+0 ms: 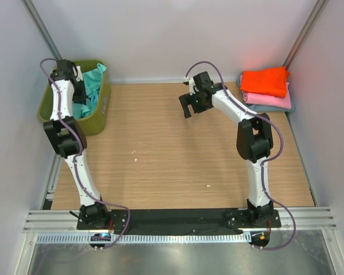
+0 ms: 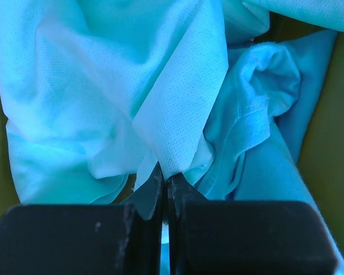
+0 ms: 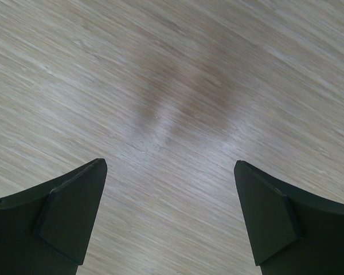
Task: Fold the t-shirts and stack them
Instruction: Grab the tshirt from the pile, then move the tshirt to the center of the board
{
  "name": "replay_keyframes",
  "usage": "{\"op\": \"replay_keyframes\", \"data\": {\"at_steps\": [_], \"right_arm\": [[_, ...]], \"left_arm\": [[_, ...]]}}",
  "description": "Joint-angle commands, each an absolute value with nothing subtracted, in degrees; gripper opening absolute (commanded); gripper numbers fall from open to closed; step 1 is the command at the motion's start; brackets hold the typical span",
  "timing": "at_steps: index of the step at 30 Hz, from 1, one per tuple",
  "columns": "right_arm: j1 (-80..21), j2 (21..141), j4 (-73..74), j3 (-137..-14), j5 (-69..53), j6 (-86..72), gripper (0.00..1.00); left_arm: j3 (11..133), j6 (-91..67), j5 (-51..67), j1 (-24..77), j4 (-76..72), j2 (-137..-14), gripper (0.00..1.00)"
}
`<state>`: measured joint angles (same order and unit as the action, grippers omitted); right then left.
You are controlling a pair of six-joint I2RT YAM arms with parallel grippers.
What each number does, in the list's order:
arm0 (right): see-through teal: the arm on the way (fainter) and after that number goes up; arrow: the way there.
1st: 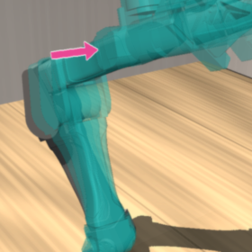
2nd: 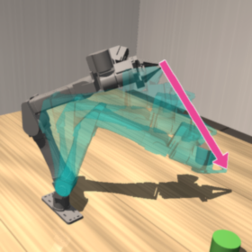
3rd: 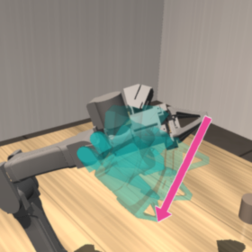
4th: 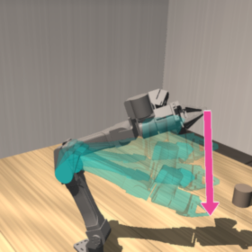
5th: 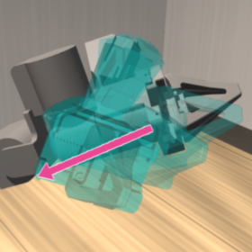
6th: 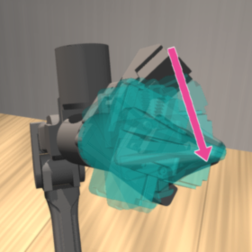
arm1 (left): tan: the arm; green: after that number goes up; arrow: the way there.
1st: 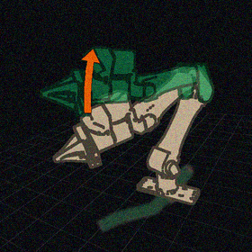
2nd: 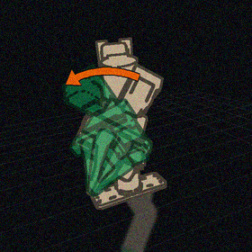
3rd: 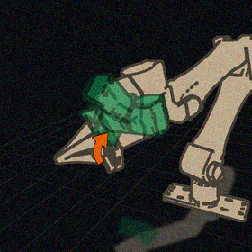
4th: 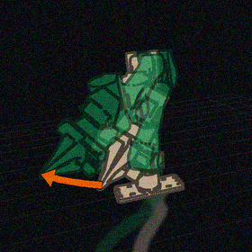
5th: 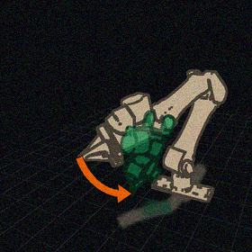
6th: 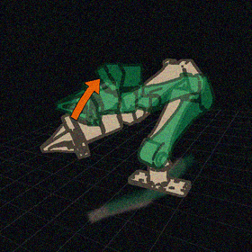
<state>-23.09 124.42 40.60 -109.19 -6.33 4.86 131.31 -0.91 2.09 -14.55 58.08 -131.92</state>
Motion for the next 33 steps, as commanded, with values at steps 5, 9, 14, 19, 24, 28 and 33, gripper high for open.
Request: {"op": "replay_keyframes", "data": {"at_steps": [5, 9, 14, 19, 24, 28, 33], "right_arm": [[-23.7, 116.3, 37.4, -107.4, -0.8, 9.0, 1.00], [-23.7, 114.3, 35.7, -109.3, 5.6, 11.7, 1.00], [-23.6, 112.2, 36.0, -111.5, 8.8, 13.4, 1.00], [-23.7, 106.5, 35.4, -113.5, 10.7, 14.2, 1.00], [-23.6, 100.6, 34.0, -111.5, 10.9, 14.2, 1.00], [-23.6, 96.2, 32.4, -105.7, 12.3, 14.0, 1.00], [-23.6, 94.0, 32.1, -101.7, 12.4, 14.5, 1.00]], "left_arm": [[135.7, -0.7, 9.4, -14.6, 57.5, -120.2, 0.00], [139.6, -1.5, 17.5, -13.5, 56.0, -112.7, 0.00], [140.6, -1.3, 25.4, -7.5, 55.0, -102.5, 0.00], [139.2, 1.6, 26.5, 4.9, 55.9, -95.9, 0.00], [135.6, 2.8, 26.0, 14.4, 56.8, -92.0, 0.00], [133.3, 4.7, 26.5, 16.3, 58.2, -91.1, 0.00], [128.9, 5.5, 26.5, 18.7, 59.6, -91.2, 0.00]]}}
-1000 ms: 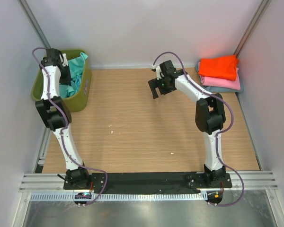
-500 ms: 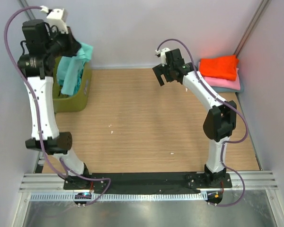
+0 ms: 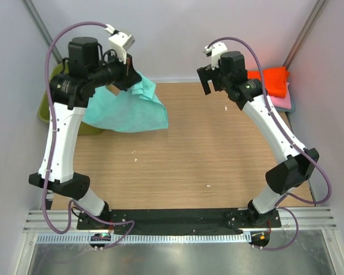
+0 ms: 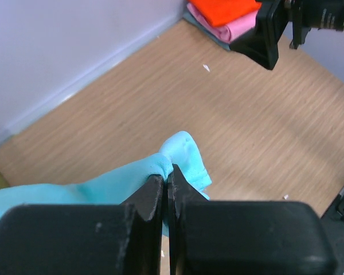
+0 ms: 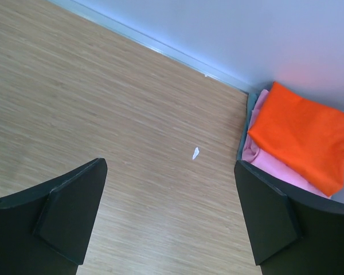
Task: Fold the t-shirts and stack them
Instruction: Move the tshirt to the center of the board
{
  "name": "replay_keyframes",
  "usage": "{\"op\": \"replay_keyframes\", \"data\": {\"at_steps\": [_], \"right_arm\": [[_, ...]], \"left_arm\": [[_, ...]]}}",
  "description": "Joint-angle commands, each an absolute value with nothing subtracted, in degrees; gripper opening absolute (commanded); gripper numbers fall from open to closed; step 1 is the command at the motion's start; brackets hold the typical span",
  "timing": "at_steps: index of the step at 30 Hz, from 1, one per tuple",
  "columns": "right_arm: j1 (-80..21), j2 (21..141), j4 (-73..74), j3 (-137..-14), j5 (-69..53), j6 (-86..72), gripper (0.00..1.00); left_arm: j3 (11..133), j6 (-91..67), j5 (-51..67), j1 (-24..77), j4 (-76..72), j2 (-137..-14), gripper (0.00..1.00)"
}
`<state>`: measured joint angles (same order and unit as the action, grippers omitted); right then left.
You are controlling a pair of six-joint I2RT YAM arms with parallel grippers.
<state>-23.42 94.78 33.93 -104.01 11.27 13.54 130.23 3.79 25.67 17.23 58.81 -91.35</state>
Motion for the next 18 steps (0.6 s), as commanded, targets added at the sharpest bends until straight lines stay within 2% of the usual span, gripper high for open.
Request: {"op": "replay_keyframes", "data": {"at_steps": [1, 4, 8, 12, 15, 18], "right_arm": [[-23.7, 93.8, 32.1, -101.6, 12.2, 14.8, 1.00], [-23.6, 93.8, 31.6, -101.3, 13.3, 15.8, 1.00], [-22.9, 92.6, 28.7, -99.8, 19.9, 14.8, 1.00], [-21.5, 90.2, 28.9, -99.9, 19.8, 12.6, 1.00], [-21.0, 88.8, 29.2, -99.3, 19.7, 12.8, 1.00], [-20.1, 87.5, 29.4, -97.8, 19.5, 12.9, 1.00]], "left_arm": [[128.6, 6.0, 26.3, 20.3, 59.7, -91.8, 0.00], [130.7, 8.2, 24.4, 24.8, 60.3, -94.3, 0.00], [141.6, 13.1, 19.5, 33.2, 59.2, -98.9, 0.00], [149.2, 16.9, 13.9, 41.6, 57.4, -102.1, 0.00], [151.5, 19.2, 9.9, 47.2, 56.4, -103.4, 0.00], [151.1, 19.6, 8.4, 48.1, 56.3, -103.8, 0.00]]}}
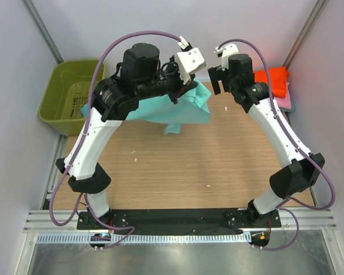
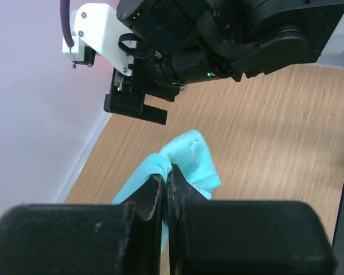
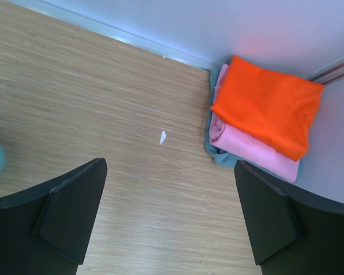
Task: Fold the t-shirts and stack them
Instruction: Move the tshirt to the center of the board
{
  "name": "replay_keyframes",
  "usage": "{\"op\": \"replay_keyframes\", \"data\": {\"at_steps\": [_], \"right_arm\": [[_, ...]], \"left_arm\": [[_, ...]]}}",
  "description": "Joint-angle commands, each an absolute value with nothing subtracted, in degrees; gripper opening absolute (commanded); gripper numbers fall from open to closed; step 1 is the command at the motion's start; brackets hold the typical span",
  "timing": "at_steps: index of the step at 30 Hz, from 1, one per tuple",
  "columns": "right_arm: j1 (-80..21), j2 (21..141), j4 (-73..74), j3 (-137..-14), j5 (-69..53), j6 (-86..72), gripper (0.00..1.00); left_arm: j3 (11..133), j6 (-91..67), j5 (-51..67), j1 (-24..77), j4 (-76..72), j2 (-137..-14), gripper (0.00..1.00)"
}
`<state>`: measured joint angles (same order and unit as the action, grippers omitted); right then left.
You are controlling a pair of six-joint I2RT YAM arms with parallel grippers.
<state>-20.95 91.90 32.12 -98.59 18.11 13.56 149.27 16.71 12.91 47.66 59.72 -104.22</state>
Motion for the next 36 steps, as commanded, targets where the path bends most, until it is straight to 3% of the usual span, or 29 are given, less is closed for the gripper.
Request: {"op": "replay_keyframes", "data": {"at_steps": [1, 11, 16, 26, 27, 32, 36], "right_arm": [[-19.8, 87.1, 29.3, -97.4, 19.3, 12.9, 1.00], [-14.4, 85.8, 30.1, -94.7, 17.1, 10.6, 1.00], [-14.1, 85.3, 30.1, -94.0, 15.8, 10.3, 1.00], [-13.3, 84.2, 31.6, -91.5, 12.8, 12.5, 1.00], [-13.2, 84.0, 32.2, -91.0, 11.9, 12.8, 1.00], [-13.1, 81.3, 36.9, -84.8, 5.5, 16.3, 1.00], [-13.0, 77.5, 39.4, -75.4, -4.3, 22.5, 1.00]], "left_arm": [[151.1, 19.9, 8.5, 48.2, 56.3, -103.9, 0.00], [153.6, 22.1, 2.7, 50.5, 53.6, -107.5, 0.00], [147.0, 22.0, -11.0, 49.6, 49.6, -108.5, 0.00], [134.9, 14.8, -25.2, 27.2, 49.4, -118.5, 0.00], [133.3, 15.5, -26.4, 25.3, 49.6, -118.9, 0.03], [123.4, 12.7, -32.3, 23.6, 52.7, -115.9, 0.56], [121.8, 10.2, -26.2, 24.1, 56.2, -112.2, 0.68]]}}
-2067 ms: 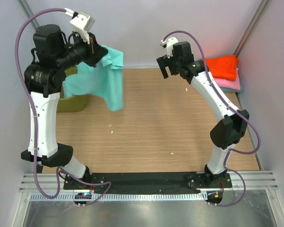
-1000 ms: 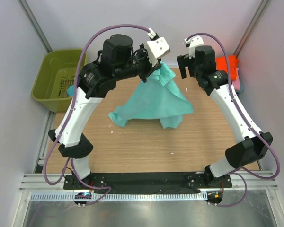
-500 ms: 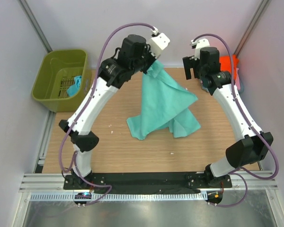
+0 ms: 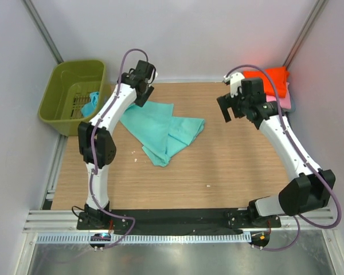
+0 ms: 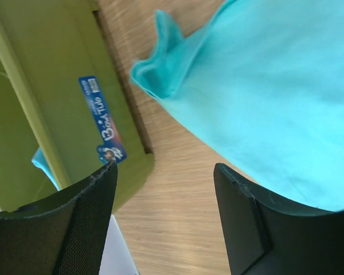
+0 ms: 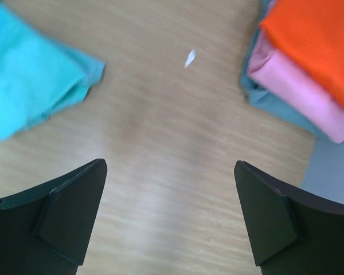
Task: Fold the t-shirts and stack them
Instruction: Move the tshirt to the center of the board, then flatten the tshirt out
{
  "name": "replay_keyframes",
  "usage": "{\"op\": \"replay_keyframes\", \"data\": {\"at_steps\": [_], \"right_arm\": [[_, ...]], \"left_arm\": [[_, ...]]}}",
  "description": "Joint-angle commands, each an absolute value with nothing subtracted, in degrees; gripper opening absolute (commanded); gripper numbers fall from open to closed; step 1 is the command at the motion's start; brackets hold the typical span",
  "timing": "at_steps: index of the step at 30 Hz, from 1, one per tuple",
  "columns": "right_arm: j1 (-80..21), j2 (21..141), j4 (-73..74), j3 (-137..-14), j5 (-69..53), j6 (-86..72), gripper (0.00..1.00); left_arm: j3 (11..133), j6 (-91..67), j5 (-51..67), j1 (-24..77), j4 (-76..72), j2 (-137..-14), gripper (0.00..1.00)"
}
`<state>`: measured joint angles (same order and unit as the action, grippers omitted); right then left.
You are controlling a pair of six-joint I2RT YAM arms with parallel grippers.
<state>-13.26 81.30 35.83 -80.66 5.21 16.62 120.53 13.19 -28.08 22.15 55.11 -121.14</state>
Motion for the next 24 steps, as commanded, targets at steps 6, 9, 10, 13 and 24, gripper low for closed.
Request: {"op": "replay_keyframes", "data": {"at_steps": [6, 9, 10, 13, 24], "right_arm": [[-10.5, 84.1, 40.4, -73.7, -20.6, 15.0, 0.99], [-9.8, 89.5, 36.7, -75.1, -25.7, 10.3, 0.99], [-9.8, 93.6, 36.1, -76.1, -26.7, 10.3, 0.97], [-9.9, 98.4, 33.1, -79.2, -27.1, 12.1, 0.91], [-9.8, 114.5, 29.2, -92.3, -27.1, 18.3, 0.76]], "left_arm": [[115.5, 7.2, -15.0, 24.3, 58.9, -106.8, 0.70], [111.2, 6.3, -11.0, 24.3, 59.4, -105.3, 0.70], [110.2, 6.2, -10.0, 24.3, 59.4, -104.9, 0.68], [107.4, 5.6, -9.1, 24.4, 59.4, -104.2, 0.68], [106.7, 6.2, -13.2, 24.5, 59.0, -106.0, 0.67]]}}
